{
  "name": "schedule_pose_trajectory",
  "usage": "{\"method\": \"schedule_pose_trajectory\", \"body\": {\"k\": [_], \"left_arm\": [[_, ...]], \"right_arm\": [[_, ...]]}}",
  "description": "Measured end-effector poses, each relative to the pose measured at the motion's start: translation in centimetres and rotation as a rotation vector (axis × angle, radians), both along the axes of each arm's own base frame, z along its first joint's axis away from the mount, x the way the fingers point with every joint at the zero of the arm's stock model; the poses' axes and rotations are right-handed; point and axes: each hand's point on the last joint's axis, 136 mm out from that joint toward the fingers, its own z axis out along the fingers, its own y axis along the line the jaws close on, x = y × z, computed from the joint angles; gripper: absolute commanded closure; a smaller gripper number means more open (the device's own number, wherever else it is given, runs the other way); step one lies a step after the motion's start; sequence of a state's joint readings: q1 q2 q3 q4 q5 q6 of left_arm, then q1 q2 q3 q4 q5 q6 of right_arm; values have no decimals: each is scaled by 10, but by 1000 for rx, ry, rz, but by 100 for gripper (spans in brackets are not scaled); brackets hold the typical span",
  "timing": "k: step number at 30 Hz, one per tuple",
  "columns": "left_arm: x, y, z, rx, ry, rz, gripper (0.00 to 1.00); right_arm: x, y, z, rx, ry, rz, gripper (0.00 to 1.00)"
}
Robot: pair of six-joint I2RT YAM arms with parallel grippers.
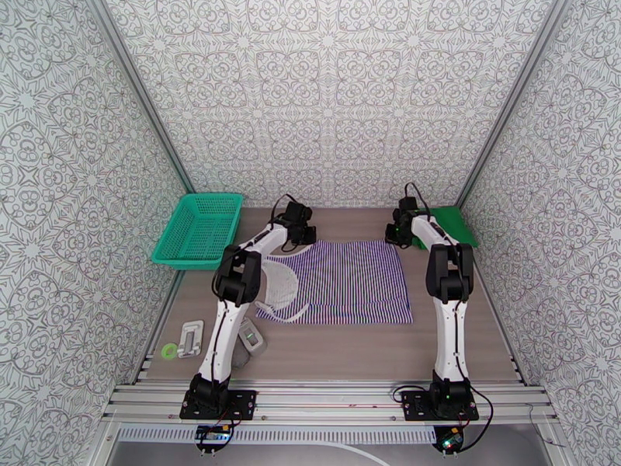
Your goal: Fold and stack the mixed laundry pile
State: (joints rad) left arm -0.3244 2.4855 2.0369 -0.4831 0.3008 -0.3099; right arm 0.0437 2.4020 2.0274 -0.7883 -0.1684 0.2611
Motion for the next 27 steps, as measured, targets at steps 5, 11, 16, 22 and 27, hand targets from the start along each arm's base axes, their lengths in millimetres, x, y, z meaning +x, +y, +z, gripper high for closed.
{"method": "schedule_pose_trajectory", "body": {"k": [5, 11, 16, 22, 27], "left_arm": [[-12, 6, 5, -42, -17, -6, 100], [-21, 7, 38, -113, -91, -12, 100], [-27, 5, 69, -150, -155, -31, 100], [-51, 8, 78, -148, -161, -44, 100], [-82, 6, 69, -116, -133, -71, 100]], "right_arm": [[-4, 0, 2, 0, 6, 0, 93], [-22, -1, 22, 3, -6, 1, 93], [-37, -1, 43, 7, -44, 0, 93], [-61, -2, 47, 10, -49, -5, 93], [-86, -2, 40, 24, -33, -29, 93]]}}
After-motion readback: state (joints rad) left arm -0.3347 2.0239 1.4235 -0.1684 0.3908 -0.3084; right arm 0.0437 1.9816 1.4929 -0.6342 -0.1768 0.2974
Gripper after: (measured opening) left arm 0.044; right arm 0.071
